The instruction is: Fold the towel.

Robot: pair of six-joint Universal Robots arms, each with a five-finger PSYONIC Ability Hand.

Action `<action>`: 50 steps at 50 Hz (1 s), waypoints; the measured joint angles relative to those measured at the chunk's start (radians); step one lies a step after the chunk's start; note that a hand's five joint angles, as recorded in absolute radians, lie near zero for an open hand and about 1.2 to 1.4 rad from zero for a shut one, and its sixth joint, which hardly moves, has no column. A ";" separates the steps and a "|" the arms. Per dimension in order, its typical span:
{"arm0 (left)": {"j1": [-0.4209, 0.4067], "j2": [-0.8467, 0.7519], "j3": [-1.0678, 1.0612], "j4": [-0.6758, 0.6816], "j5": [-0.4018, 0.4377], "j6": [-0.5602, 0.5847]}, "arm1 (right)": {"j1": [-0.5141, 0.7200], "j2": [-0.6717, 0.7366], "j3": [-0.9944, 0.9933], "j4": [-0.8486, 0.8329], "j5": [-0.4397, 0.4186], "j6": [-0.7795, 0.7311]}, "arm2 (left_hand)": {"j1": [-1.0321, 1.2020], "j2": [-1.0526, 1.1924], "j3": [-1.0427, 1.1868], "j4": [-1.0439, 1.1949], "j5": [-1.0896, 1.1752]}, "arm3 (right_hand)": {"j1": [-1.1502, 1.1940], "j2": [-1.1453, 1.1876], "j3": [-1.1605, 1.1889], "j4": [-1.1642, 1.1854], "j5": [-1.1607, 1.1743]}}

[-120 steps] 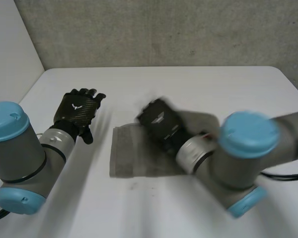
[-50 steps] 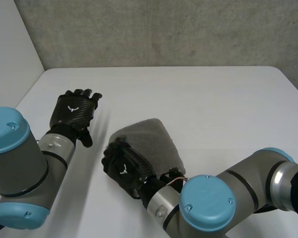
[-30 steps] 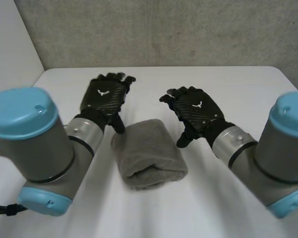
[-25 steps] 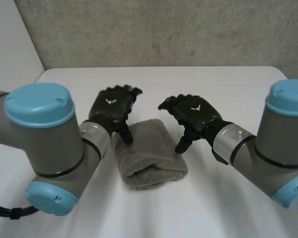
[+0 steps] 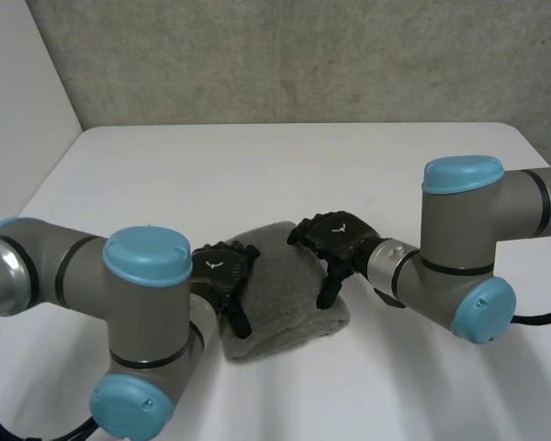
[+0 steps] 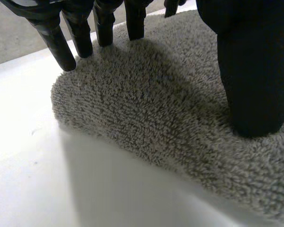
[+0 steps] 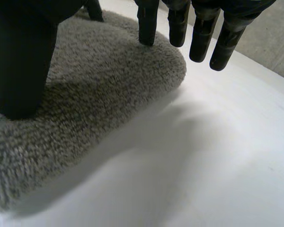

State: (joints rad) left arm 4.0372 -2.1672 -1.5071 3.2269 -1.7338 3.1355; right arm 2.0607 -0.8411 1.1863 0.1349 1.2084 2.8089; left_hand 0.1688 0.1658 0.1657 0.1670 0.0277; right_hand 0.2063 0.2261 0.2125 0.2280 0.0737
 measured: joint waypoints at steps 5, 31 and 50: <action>0.001 -0.011 0.026 0.027 -0.001 0.060 | 0.002 0.012 0.005 -0.002 0.041 -0.084 | -0.002 0.000 0.000 0.000 -0.001 | -0.015 0.000 0.000 0.000 0.000; 0.152 0.585 0.166 -0.279 0.006 0.076 | -0.225 -0.625 0.053 -0.033 0.224 0.185 | 0.011 0.013 0.013 0.012 -0.001 | -0.015 0.000 0.000 0.000 -0.001; 0.195 0.612 0.131 -0.288 0.129 -0.058 | -0.202 -0.659 0.134 0.025 0.254 0.121 | 0.001 0.000 0.000 0.000 -0.001 | -0.015 0.000 0.000 0.000 -0.001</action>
State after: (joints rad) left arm 4.2322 -1.5548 -1.3761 2.9389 -1.6043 3.0775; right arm 1.8585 -1.4997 1.3205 0.1600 1.4622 2.9303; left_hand 0.1697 0.1655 0.1652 0.1667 0.0264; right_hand 0.1913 0.2260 0.2125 0.2280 0.0727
